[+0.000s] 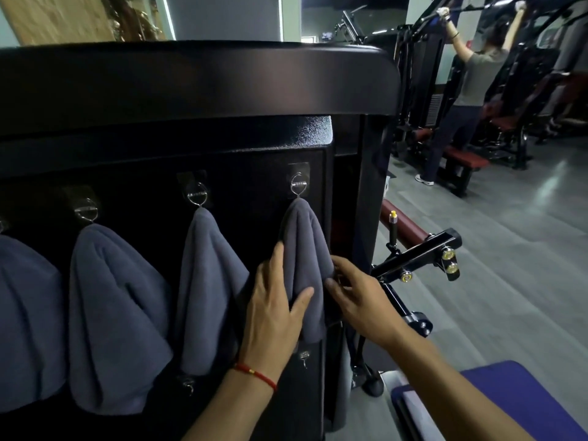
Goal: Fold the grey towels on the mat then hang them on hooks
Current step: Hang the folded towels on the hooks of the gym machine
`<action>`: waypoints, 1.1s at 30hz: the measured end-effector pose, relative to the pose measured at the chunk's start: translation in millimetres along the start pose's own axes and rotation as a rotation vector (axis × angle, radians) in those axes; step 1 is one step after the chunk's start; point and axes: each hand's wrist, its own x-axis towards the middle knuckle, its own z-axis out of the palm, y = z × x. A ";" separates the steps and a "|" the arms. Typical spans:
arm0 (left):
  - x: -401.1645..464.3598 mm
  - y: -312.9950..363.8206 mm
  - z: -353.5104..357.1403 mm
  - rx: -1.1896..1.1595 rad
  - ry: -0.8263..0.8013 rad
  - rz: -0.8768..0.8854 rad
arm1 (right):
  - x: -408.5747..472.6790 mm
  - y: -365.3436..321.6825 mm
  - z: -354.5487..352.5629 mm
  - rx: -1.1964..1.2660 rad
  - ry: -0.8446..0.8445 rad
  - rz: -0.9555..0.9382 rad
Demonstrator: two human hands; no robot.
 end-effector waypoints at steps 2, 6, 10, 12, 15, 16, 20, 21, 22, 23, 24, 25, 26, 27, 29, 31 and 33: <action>-10.2 6.5 -9.3 -0.007 0.072 0.076 | -11.4 6.3 -6.7 -0.011 0.025 0.017; -37.7 27.2 -12.5 -0.142 0.180 0.257 | -54.4 35.4 -25.1 -0.178 0.089 0.124; -59.3 53.1 22.9 -0.428 0.000 0.258 | -119.6 88.4 -50.0 -0.359 0.007 0.302; -69.9 60.7 53.5 -0.491 -0.207 0.173 | -157.4 122.3 -63.0 -0.437 -0.064 0.431; -87.9 62.9 111.8 -0.430 -0.461 0.070 | -212.3 187.5 -81.9 -0.497 -0.202 0.664; -93.5 63.5 133.3 -0.396 -0.531 0.039 | -228.8 212.8 -87.6 -0.508 -0.242 0.748; -114.7 70.0 226.8 -0.221 -0.789 -0.102 | -290.6 316.4 -101.5 -0.466 -0.382 1.005; -121.3 72.8 252.3 -0.182 -0.845 -0.130 | -306.4 339.4 -101.4 -0.440 -0.428 1.066; -128.8 76.5 277.8 -0.146 -0.905 -0.163 | -322.9 362.2 -101.2 -0.403 -0.473 1.132; -135.0 80.6 301.7 -0.119 -0.968 -0.200 | -339.9 386.8 -99.1 -0.359 -0.497 1.186; -141.3 85.0 325.3 -0.094 -1.030 -0.234 | -357.1 412.1 -96.0 -0.326 -0.523 1.223; -148.3 87.7 350.0 -0.060 -1.090 -0.254 | -372.1 434.8 -93.0 -0.306 -0.562 1.268; -155.2 87.9 374.5 -0.025 -1.139 -0.264 | -384.7 454.6 -90.2 -0.268 -0.567 1.329; -163.4 86.8 399.4 0.006 -1.177 -0.258 | -398.2 473.7 -85.2 -0.242 -0.561 1.388; -180.9 84.5 448.3 0.028 -1.225 -0.253 | -419.6 515.9 -73.0 -0.257 -0.524 1.424; -202.9 75.9 504.9 0.033 -1.306 -0.287 | -434.2 563.7 -60.0 -0.263 -0.468 1.425; -229.8 59.4 560.0 0.042 -1.372 -0.345 | -451.3 615.1 -42.1 -0.245 -0.485 1.395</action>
